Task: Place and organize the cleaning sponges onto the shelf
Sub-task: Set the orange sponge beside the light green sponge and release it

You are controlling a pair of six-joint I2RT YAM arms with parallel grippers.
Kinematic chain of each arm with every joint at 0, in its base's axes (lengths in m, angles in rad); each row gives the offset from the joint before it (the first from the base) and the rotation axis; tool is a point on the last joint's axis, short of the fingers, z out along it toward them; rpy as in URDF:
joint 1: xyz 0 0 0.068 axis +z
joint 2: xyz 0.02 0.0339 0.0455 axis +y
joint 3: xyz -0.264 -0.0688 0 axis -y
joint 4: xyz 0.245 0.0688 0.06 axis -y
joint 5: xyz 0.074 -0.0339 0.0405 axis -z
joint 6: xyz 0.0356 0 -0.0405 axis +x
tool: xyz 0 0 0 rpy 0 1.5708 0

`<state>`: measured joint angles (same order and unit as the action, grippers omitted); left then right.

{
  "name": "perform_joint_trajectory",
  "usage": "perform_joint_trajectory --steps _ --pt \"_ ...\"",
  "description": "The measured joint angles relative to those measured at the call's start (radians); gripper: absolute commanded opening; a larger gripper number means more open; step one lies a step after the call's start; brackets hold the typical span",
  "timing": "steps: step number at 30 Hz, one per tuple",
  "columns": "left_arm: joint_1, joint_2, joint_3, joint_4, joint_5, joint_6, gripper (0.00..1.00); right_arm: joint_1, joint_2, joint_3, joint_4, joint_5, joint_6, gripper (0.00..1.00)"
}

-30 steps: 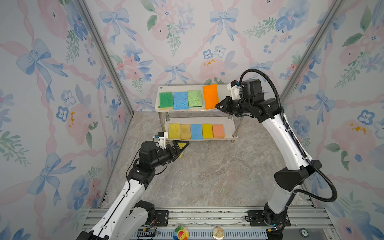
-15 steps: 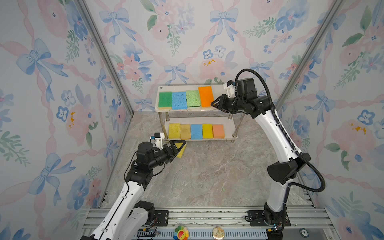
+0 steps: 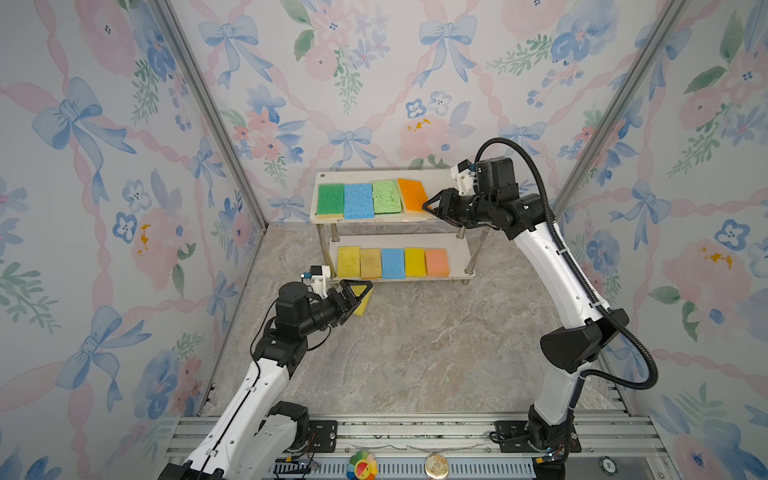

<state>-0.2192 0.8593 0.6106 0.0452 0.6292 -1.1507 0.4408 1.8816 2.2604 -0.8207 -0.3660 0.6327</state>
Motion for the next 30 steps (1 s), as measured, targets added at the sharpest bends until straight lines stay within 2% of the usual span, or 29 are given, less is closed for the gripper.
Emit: perform_joint_trajectory --steps 3,6,11,24,30 --pt "0.0 0.001 0.0 0.0 0.0 0.003 0.98 0.0 -0.024 -0.017 0.013 0.01 0.005 0.51" --pt "0.0 0.002 0.001 -0.001 0.0 0.006 0.98 0.0 -0.062 -0.041 0.018 0.022 0.005 0.59" --pt "0.0 0.008 0.005 0.0 0.0 0.007 0.98 -0.003 -0.084 -0.032 0.02 0.023 0.0 0.6" --pt "0.005 -0.027 0.005 -0.01 0.001 0.006 0.98 -0.028 0.091 0.1 -0.003 -0.008 -0.058 0.51" --pt "0.012 -0.043 0.005 -0.018 0.009 0.006 0.98 -0.027 0.104 0.107 0.011 -0.027 -0.052 0.4"
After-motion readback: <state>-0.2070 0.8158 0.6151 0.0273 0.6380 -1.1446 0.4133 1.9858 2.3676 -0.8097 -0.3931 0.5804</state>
